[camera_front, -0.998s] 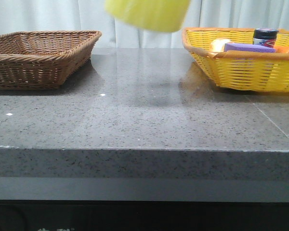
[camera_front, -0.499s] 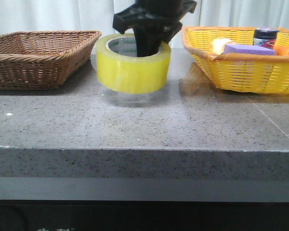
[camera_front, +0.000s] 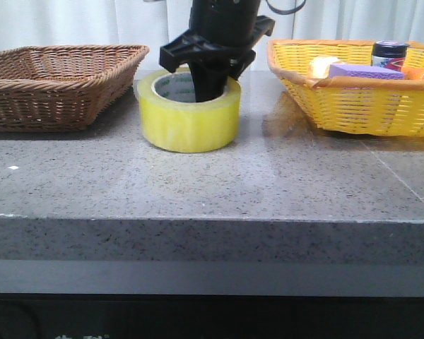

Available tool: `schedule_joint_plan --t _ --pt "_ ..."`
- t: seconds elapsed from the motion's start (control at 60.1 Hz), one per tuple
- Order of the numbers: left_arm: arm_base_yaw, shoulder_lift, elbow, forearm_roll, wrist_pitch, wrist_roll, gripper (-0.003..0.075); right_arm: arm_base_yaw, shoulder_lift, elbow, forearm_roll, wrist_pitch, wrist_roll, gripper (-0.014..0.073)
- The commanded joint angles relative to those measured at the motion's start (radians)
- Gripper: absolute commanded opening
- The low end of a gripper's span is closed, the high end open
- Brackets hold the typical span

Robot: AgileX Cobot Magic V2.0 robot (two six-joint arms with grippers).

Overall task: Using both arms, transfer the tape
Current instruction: 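Set the tape roll on the table between baskets, open right gripper, then move the left gripper above the tape roll on the table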

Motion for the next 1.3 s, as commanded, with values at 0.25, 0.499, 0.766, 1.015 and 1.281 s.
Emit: schedule_joint_plan --t 0.25,0.499,0.766,1.015,1.281 --pt "-0.008 -0.001 -0.033 -0.011 -0.067 -0.001 0.0473 -0.002 -0.079 -0.042 -0.037 -0.033 0.022 0.0421" --pt "-0.008 -0.001 -0.033 -0.011 -0.067 -0.001 0.0473 -0.003 -0.191 -0.042 -0.032 -0.048 0.025 0.0416" --pt "-0.008 -0.001 -0.033 -0.011 -0.067 -0.001 0.0473 -0.089 -0.386 0.053 0.140 -0.076 0.030 0.0416" --pt "-0.008 -0.001 -0.033 -0.011 -0.067 -0.001 0.0473 -0.182 -0.623 0.358 0.257 -0.220 0.028 0.0416" --pt "-0.008 -0.001 -0.033 -0.011 -0.075 -0.001 0.0473 -0.183 -0.908 0.662 0.264 -0.353 0.028 0.0416"
